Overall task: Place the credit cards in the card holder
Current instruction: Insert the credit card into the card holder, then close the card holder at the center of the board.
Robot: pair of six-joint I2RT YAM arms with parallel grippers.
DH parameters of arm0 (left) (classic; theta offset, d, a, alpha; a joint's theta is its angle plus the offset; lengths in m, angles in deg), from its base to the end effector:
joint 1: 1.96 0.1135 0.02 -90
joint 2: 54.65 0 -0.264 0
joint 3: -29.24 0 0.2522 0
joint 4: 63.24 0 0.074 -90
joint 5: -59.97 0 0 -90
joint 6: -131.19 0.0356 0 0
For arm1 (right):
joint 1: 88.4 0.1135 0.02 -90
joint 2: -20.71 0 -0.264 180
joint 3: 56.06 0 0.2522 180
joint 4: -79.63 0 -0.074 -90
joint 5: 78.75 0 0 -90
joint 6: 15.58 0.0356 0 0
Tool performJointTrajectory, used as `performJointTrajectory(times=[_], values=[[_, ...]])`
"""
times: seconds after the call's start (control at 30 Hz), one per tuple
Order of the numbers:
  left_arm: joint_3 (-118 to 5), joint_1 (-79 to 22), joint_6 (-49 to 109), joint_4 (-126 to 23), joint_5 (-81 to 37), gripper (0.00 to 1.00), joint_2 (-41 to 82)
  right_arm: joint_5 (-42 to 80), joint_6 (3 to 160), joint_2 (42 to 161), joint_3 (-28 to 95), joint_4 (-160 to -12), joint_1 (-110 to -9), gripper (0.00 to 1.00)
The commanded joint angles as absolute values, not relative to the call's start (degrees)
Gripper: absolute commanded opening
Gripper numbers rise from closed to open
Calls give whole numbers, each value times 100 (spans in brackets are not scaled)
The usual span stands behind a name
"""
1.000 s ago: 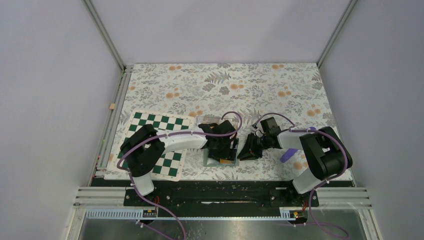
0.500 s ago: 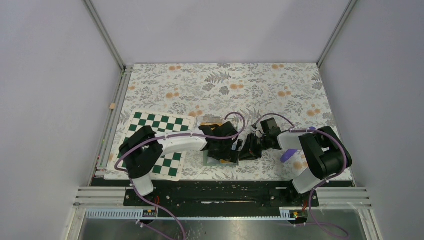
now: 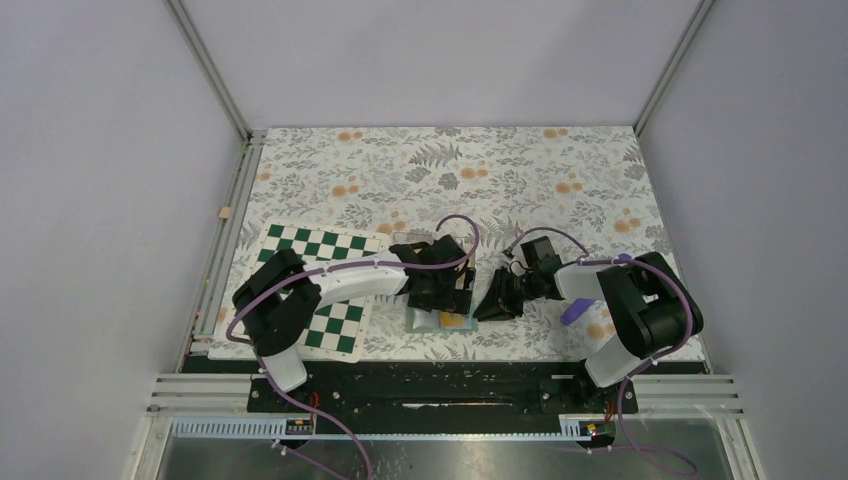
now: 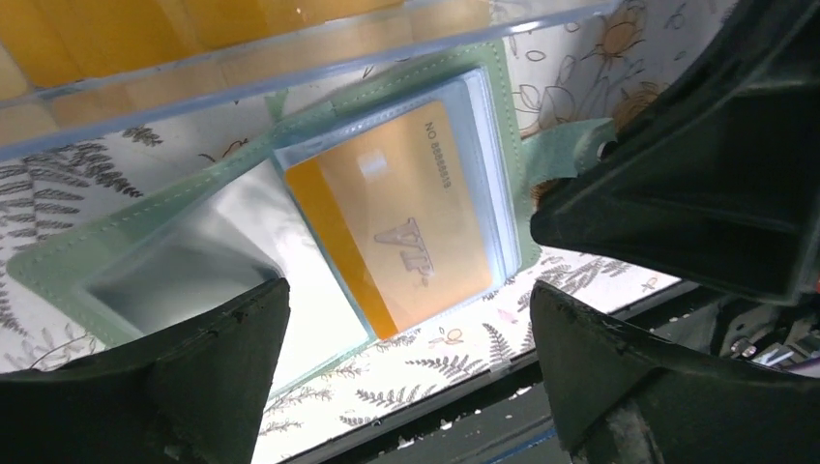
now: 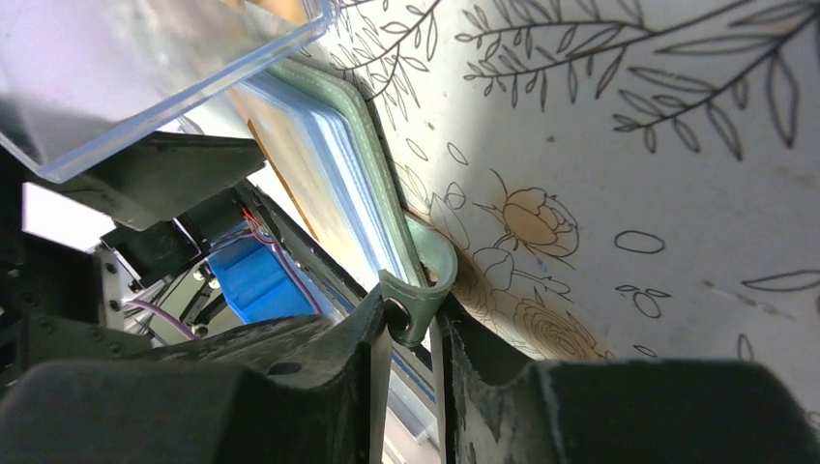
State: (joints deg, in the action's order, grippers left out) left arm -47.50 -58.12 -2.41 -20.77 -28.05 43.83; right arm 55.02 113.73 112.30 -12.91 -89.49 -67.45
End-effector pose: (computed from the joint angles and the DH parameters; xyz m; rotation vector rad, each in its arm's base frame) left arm 0.1888 -0.2838 0.1825 0.3207 2.8121 -0.5270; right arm 0.2205 0.1108 0.1029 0.1399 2.7688 1.3368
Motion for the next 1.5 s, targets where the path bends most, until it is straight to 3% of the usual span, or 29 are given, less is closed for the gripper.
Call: performJointTrajectory(times=[0.0,0.23,0.5,0.93,1.2,1.47], values=[[-4961,-5845,-324,-2343,-2595,92,4721,5152,11236,11406,-1392,-8881,-6699,27],[-5122,-6010,-261,-2687,-2440,88,4641,5187,11235,11394,-1407,-8891,-6703,27],[-4680,-5982,-260,-2512,-2913,91,3836,5204,11238,11430,-1416,-8925,-6706,27],[-2316,-4628,-982,-3587,-2058,94,1787,5251,11237,11452,-1439,-8943,-6703,26],[-2239,-4415,-1022,-4471,-1106,87,2376,5301,11258,11433,-1438,-8942,-6704,26],[-2945,-4998,-1023,-4924,-677,83,3037,5238,11279,10897,-1271,-8415,-6704,27]])
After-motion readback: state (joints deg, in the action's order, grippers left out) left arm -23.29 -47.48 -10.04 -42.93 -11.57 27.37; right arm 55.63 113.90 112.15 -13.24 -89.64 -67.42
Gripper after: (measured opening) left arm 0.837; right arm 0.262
